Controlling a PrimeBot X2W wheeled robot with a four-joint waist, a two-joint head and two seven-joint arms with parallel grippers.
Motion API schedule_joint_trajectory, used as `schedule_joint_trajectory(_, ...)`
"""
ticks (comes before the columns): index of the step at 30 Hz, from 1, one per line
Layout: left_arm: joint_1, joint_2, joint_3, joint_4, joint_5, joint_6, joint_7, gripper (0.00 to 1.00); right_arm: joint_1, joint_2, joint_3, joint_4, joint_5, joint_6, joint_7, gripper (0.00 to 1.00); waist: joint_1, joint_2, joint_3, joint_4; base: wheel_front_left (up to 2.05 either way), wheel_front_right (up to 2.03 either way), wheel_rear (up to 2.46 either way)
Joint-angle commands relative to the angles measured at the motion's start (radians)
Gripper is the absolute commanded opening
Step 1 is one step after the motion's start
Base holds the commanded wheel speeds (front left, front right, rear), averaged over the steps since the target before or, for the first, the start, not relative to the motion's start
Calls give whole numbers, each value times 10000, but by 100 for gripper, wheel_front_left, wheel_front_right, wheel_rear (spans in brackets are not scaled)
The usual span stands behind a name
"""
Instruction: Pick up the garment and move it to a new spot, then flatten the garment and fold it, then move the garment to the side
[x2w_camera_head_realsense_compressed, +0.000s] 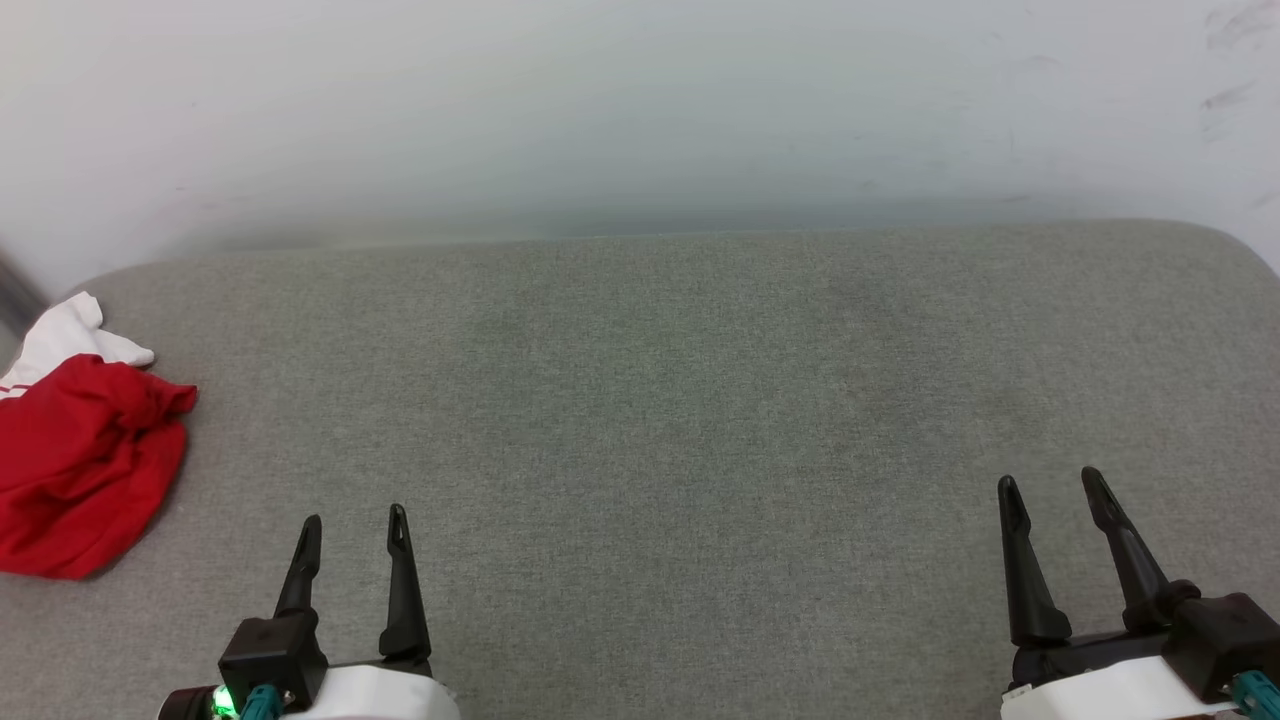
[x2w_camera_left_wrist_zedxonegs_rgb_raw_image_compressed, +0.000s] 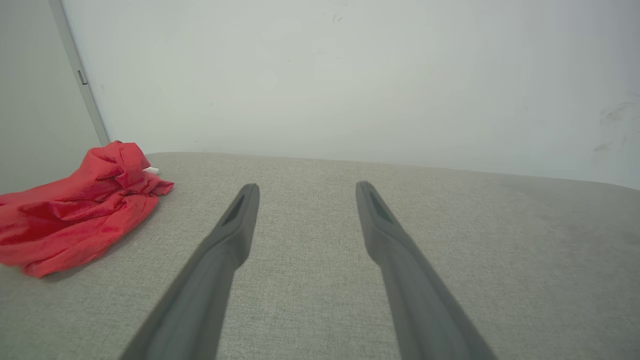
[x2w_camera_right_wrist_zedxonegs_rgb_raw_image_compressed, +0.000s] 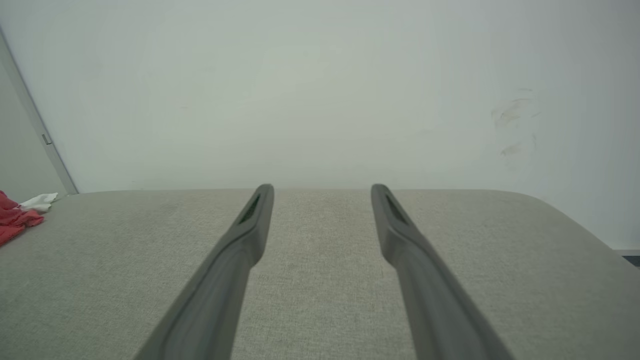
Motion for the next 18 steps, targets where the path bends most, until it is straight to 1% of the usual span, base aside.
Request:
schedule_joint_trajectory(1, 133, 17, -22, -16, 210, 44, -110, 100, 61, 2, 32, -74, -244, -3, -102, 100, 0, 0, -2, 0, 0, 0, 0)
schedule_joint_trajectory(5, 163, 18, -82, -8, 379, 110, -163, 100, 138, 2, -7, -37, -245, -3, -157, 100, 0, 0, 6, 6, 0, 0, 0)
schedule_joint_trajectory(18, 195, 16, -48, 91, 144, 147, -162, 100, 200, 4, -82, 177, 150, -3, -149, 100, 0, 0, -13, 12, 0, 0, 0)
